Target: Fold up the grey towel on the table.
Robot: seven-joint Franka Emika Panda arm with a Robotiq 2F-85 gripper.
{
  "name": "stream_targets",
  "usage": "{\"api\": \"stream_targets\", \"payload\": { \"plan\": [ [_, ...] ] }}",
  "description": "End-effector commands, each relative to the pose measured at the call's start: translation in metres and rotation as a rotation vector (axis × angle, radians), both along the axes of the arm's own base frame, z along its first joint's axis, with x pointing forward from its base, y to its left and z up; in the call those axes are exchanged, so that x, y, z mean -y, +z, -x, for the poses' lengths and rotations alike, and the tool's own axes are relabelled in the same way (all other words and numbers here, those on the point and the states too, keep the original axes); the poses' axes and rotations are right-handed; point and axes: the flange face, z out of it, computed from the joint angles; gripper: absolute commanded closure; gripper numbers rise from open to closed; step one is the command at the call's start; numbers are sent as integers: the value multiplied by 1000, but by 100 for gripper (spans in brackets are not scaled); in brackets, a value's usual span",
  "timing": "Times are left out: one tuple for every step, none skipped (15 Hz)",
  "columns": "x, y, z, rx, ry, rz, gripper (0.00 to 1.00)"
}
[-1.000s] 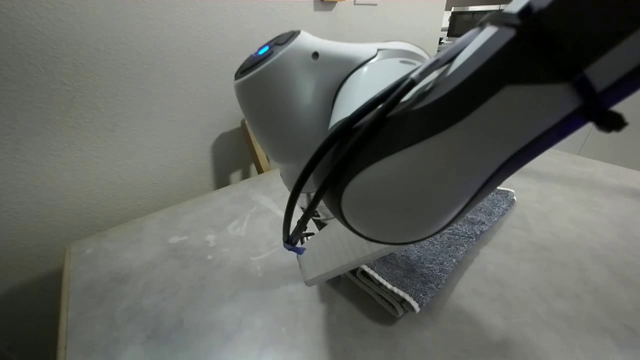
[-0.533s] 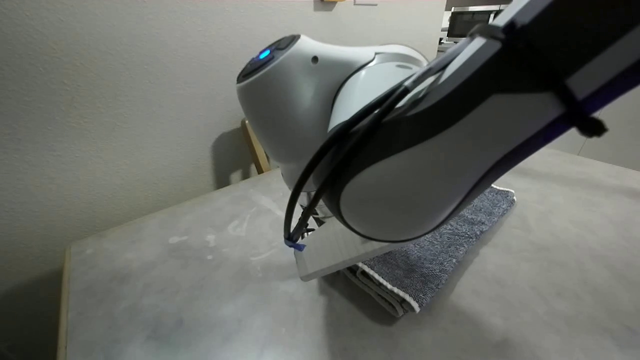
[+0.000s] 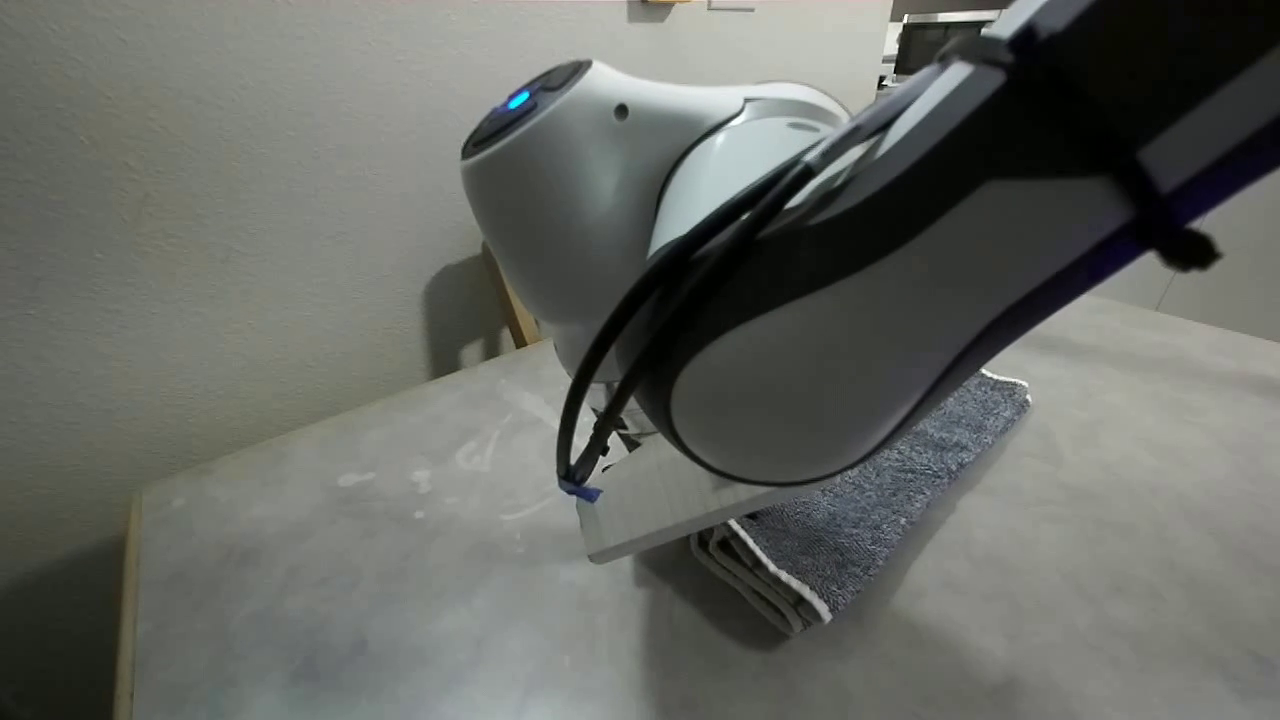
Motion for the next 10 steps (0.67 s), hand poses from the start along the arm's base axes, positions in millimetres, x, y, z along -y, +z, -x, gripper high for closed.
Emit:
{"api": "stream_targets", "payload": {
  "plan": [
    [-3, -5, 3, -14, -10, 16, 80],
    [-2, -4, 3, -21, -11, 16, 87],
    [-1, -3, 3, -34, -5, 5, 95],
    [1, 2, 3, -53, 15, -25, 99],
    [3, 7, 3, -68, 45, -55, 100],
    [6, 13, 3, -80, 91, -87, 100],
    [8, 19, 4, -96, 137, -109, 97],
    [12, 24, 5, -114, 173, -120, 98],
    [16, 30, 5, -130, 195, -129, 98],
    [21, 37, 6, -147, 227, -134, 98]
  ]
}}
